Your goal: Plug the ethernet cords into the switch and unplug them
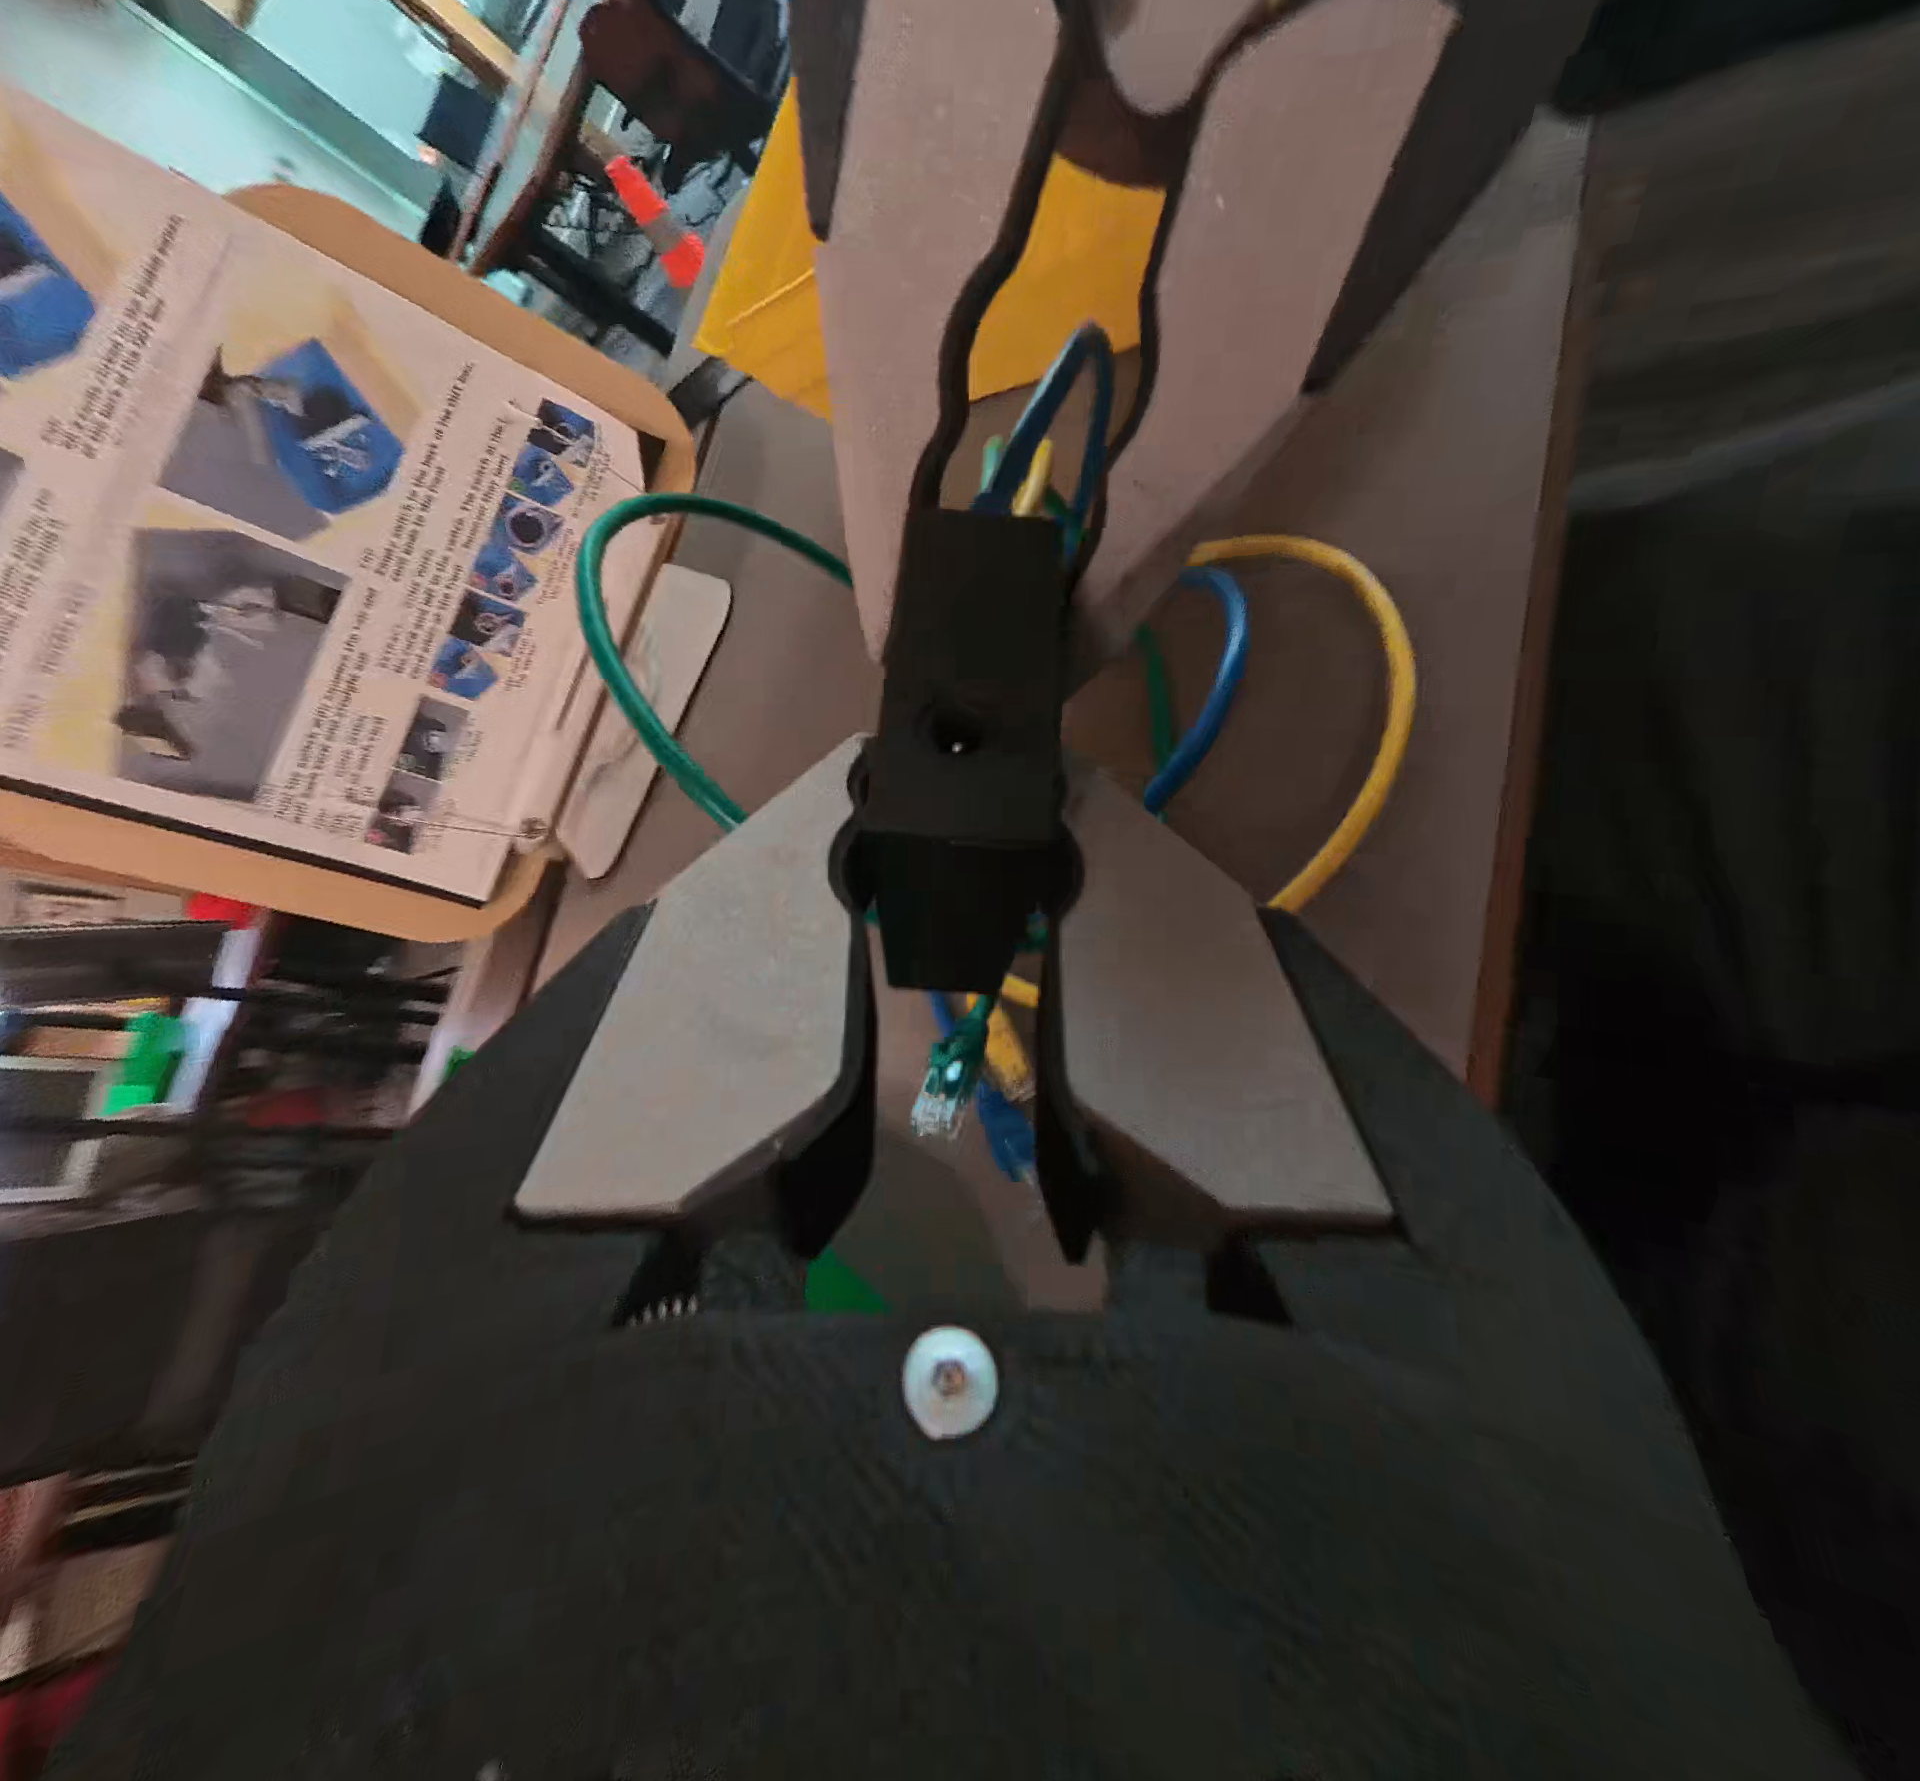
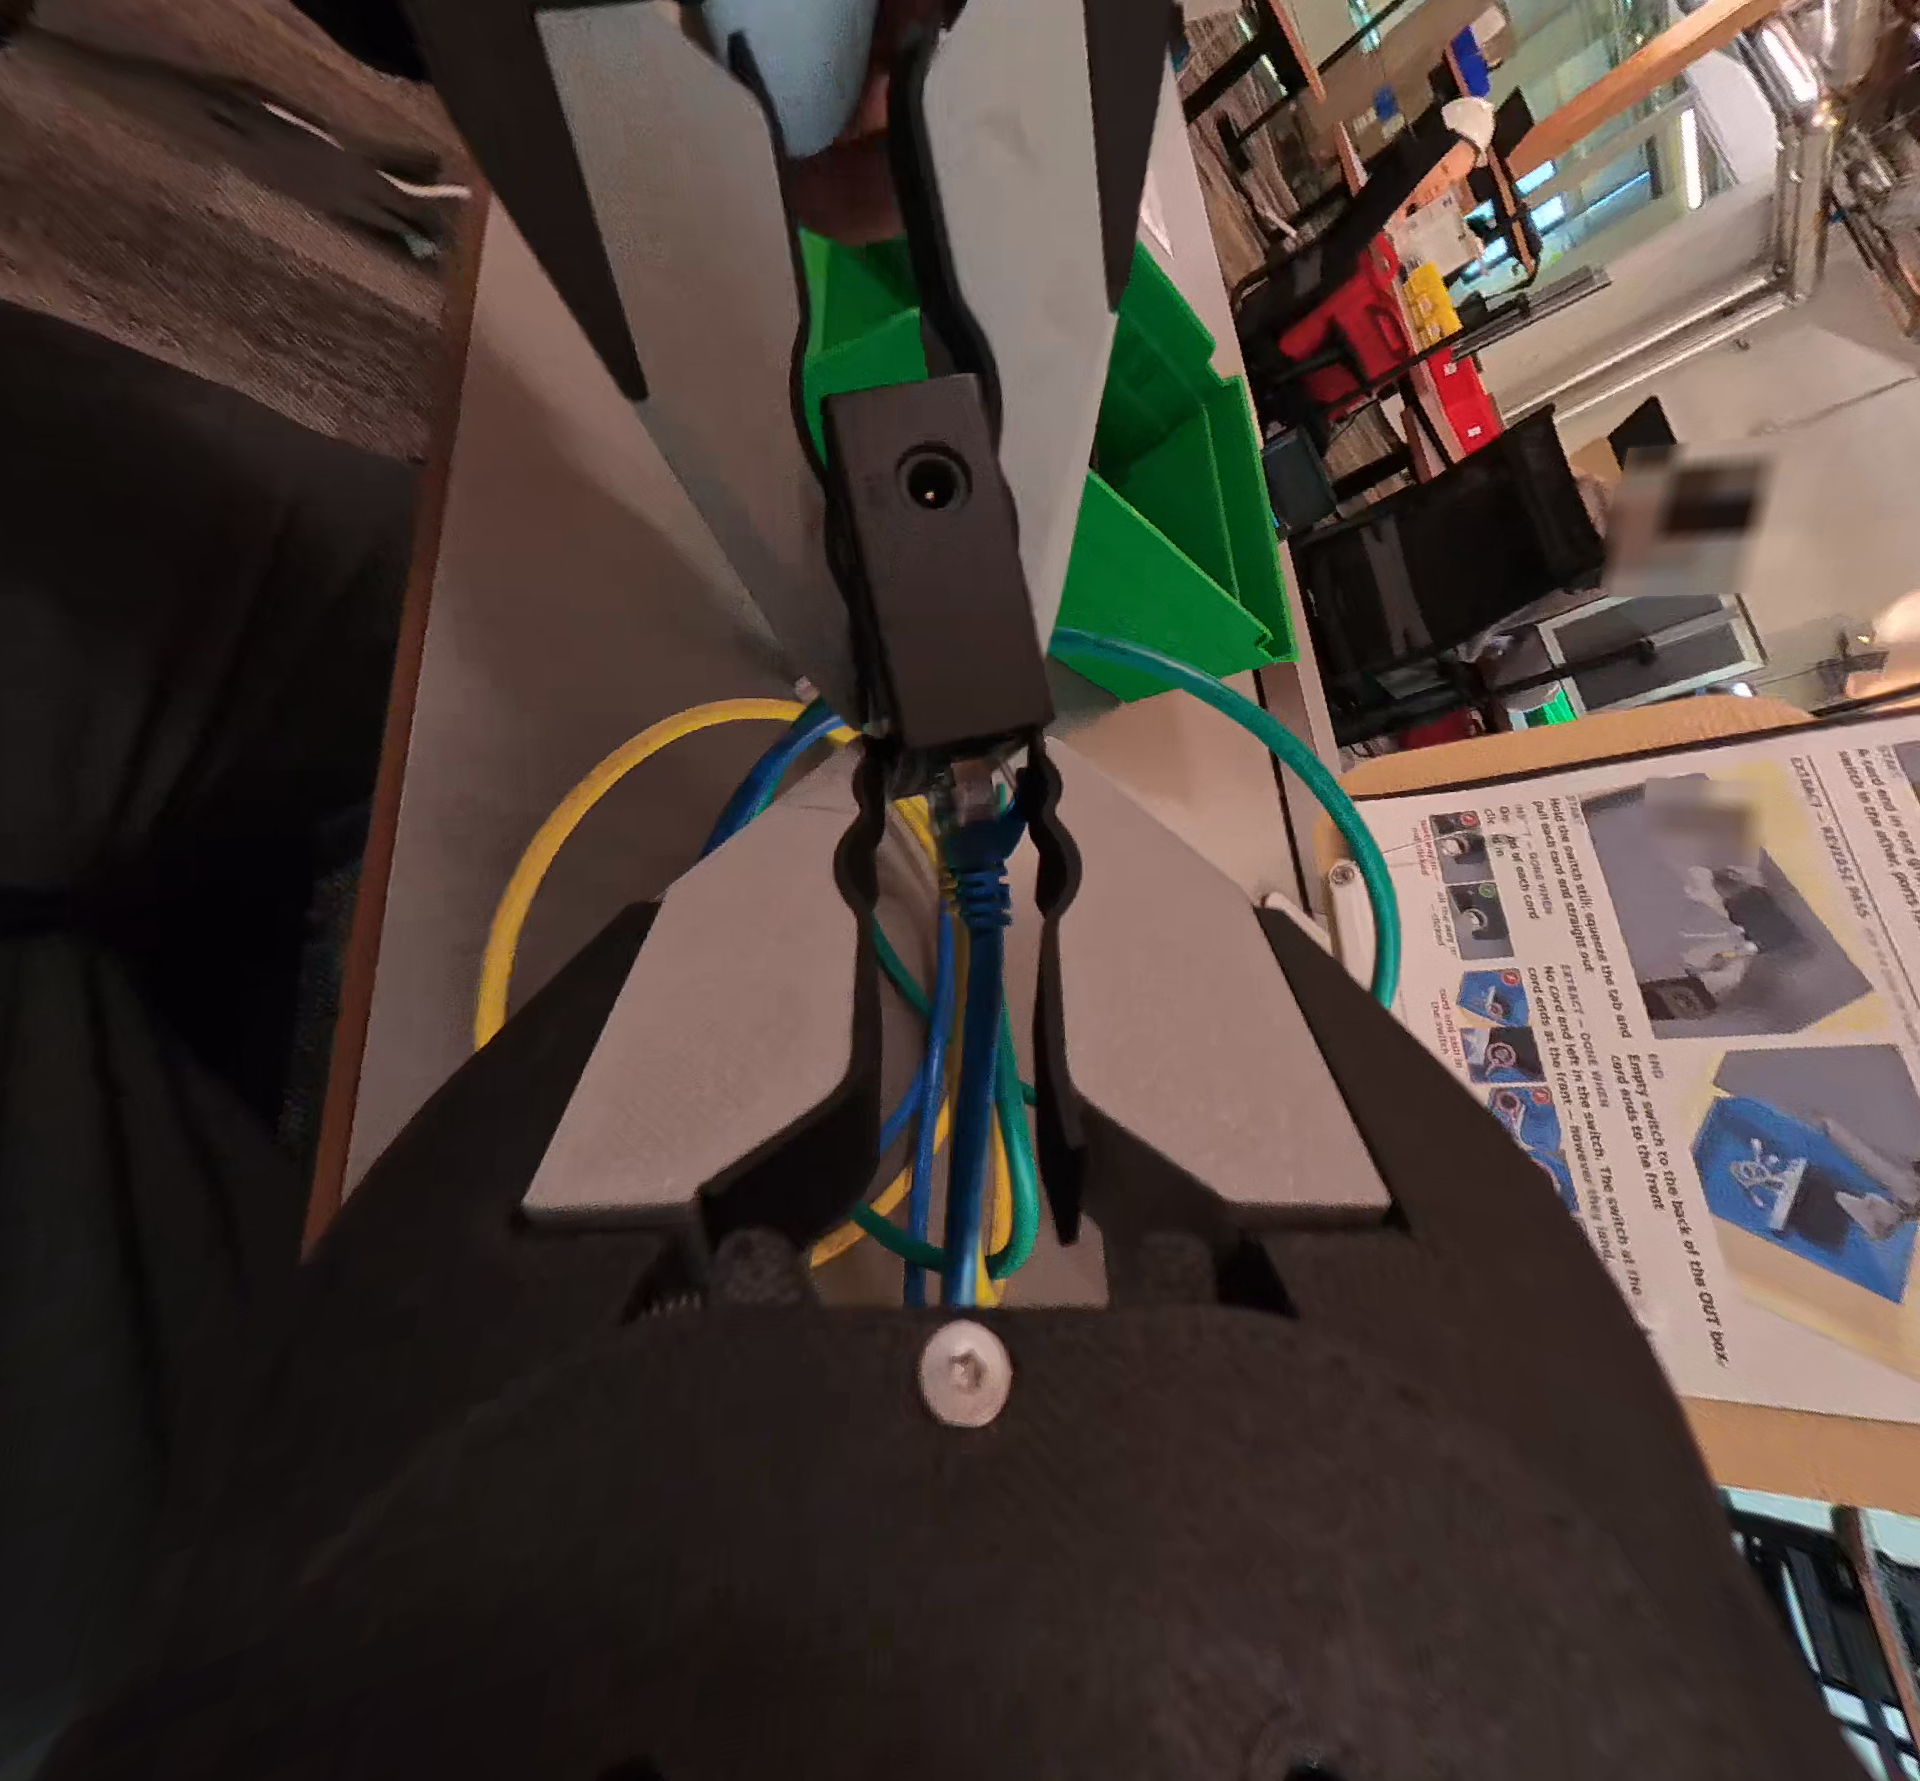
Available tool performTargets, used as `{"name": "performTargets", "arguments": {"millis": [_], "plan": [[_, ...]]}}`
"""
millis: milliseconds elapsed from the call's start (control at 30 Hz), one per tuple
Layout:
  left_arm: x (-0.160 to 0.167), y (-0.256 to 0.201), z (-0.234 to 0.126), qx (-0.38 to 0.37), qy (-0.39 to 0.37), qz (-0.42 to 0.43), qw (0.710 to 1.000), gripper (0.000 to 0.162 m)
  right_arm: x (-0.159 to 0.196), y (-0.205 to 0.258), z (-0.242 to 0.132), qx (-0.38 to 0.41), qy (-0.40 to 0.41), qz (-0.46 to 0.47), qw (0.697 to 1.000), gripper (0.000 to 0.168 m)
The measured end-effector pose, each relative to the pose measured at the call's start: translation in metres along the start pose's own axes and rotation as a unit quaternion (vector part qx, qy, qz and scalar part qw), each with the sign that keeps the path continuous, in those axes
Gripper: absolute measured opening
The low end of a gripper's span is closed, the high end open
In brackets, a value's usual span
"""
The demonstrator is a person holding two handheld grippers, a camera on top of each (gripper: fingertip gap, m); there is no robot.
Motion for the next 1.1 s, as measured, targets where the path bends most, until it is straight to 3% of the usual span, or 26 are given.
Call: {"name": "performTargets", "arguments": {"millis": [100, 267, 400, 567, 633, 700, 967, 1100], "plan": [[0.006, -0.011, 0.0, -0.01, 0.007, 0.023, 1.0, 0.027, 0.001, 0.009, -0.003, -0.003, 0.014, -0.039, 0.999, 0.022], [0.012, -0.026, -0.009, 0.019, -0.083, 0.049, 0.995, 0.027, 0.001, 0.023, -0.003, -0.028, 0.004, -0.049, 0.998, 0.025], [0.026, -0.027, -0.006, 0.038, -0.118, -0.002, 0.992, 0.027, 0.004, 0.026, 0.004, -0.021, 0.01, -0.051, 0.998, 0.009], [0.04, -0.026, 0.004, 0.005, -0.053, -0.022, 0.998, 0.028, 0.011, 0.027, 0.016, -0.016, 0.039, -0.048, 0.998, 0.008], [0.026, -0.032, -0.002, 0.023, -0.077, -0.064, 0.995, 0.034, 0.014, 0.031, 0.019, -0.032, 0.049, -0.04, 0.998, 0.008], [0.015, -0.033, -0.008, 0.038, -0.095, -0.085, 0.991, 0.026, 0.013, 0.033, 0.022, -0.032, 0.048, -0.041, 0.997, 0.008], [0.022, -0.035, -0.003, -0.006, 0.001, -0.039, 0.999, 0.03, 0.008, 0.034, 0.017, -0.052, 0.027, -0.014, 0.998, 0.008], [0.024, -0.038, 0.001, -0.001, 0.0, -0.03, 1.0, 0.027, 0.004, 0.035, 0.014, -0.057, 0.021, -0.015, 0.998, 0.008]]}}
Point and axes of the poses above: each gripper's, where its closed fingertips meet, z out along the fingers, x out of its underside, y = z × x across the jaws, the point moved 4 cm from there along -z, back along the fingers, and after that the axes turned 3 degrees about x, right-handed, at the moved point
